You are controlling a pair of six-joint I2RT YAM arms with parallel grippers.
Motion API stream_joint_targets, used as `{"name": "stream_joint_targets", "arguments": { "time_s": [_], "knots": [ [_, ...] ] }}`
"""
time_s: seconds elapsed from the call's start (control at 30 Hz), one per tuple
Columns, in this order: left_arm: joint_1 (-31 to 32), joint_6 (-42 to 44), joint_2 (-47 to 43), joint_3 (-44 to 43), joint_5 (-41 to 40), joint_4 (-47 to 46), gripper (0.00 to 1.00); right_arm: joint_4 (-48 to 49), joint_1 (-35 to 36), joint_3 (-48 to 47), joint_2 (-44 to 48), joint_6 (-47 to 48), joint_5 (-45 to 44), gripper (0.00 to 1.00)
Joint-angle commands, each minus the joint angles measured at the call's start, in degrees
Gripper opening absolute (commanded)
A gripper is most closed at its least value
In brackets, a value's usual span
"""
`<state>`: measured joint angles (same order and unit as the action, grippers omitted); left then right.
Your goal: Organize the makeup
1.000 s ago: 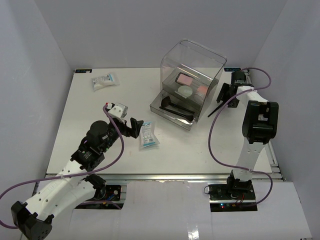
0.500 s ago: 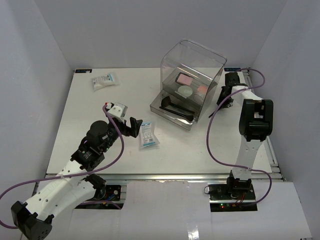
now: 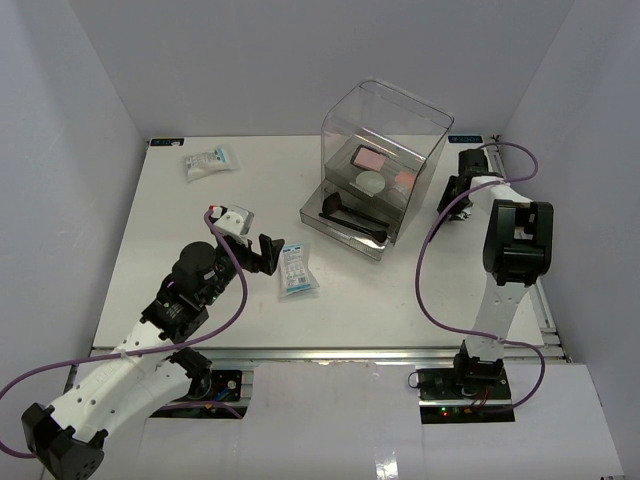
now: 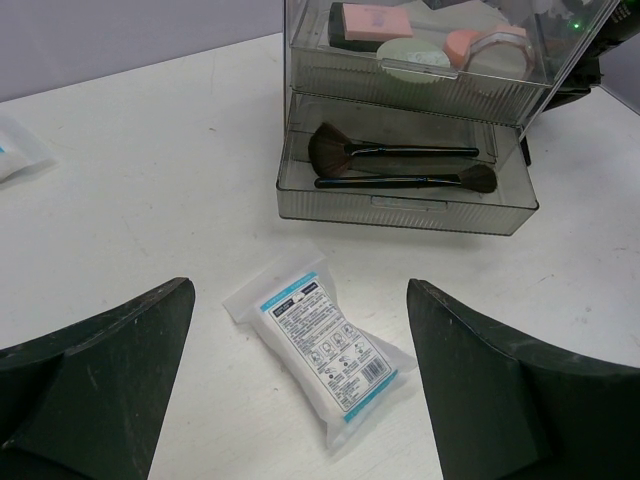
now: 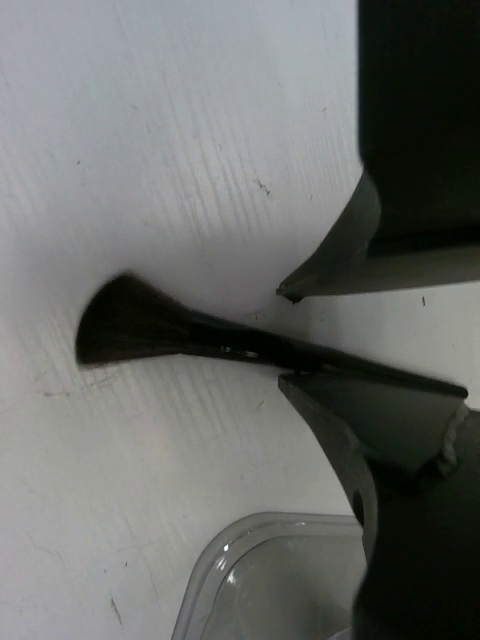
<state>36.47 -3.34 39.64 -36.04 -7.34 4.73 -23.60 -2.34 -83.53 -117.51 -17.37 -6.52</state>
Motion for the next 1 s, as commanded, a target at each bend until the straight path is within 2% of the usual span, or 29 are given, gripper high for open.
{"name": "stream_joint_targets", "arguments": {
  "time_s": [0.0, 0.07, 0.2, 0.37, 0.47, 0.83, 0.9, 0.97],
  "knots": [
    [-0.17, 0.68, -0.72, 0.18, -1.26, -0.25, 0.98, -1.96, -1.44, 2.71, 1.89, 1.17, 0.83, 0.37],
    [-0.17, 0.70, -0.70, 0.34, -1.51, -0.33, 0.98, -1.82, -1.68, 3.62, 2.65, 1.99, 2.23, 0.28],
    [-0.17, 0.79, -0.70, 0.44, -1.71, -0.25, 0.98, -1.80, -2.30, 5.76, 4.17, 3.36, 4.26, 0.19],
    [-0.17, 0.79, -0.78, 0.53, -1.89, -0.35, 0.98, -1.04, -4.12, 9.88, 8.22, 5.52, 7.73, 0.14],
    [-0.17, 0.79, -0.90, 0.53, -1.95, -0.27, 0.98, 0.35, -4.77, 12.70, 11.92, 7.03, 10.46, 0.08],
    [-0.17, 0.70, -1.14, 0.61, -2.24, -0.34, 0.98, 9.49, -5.94, 29.89, 44.39, 19.62, 23.76, 0.08],
    [-0.17, 0.70, -1.08, 0.53, -2.15, -0.34, 0.98, 11.92, -6.19, 32.92, 51.85, 23.36, 31.09, 0.08],
    [-0.17, 0.70, -1.05, 0.53, -2.23, -0.42, 0.98, 14.23, -6.03, 36.03, 59.96, 29.05, 43.12, 0.08]
  ]
}}
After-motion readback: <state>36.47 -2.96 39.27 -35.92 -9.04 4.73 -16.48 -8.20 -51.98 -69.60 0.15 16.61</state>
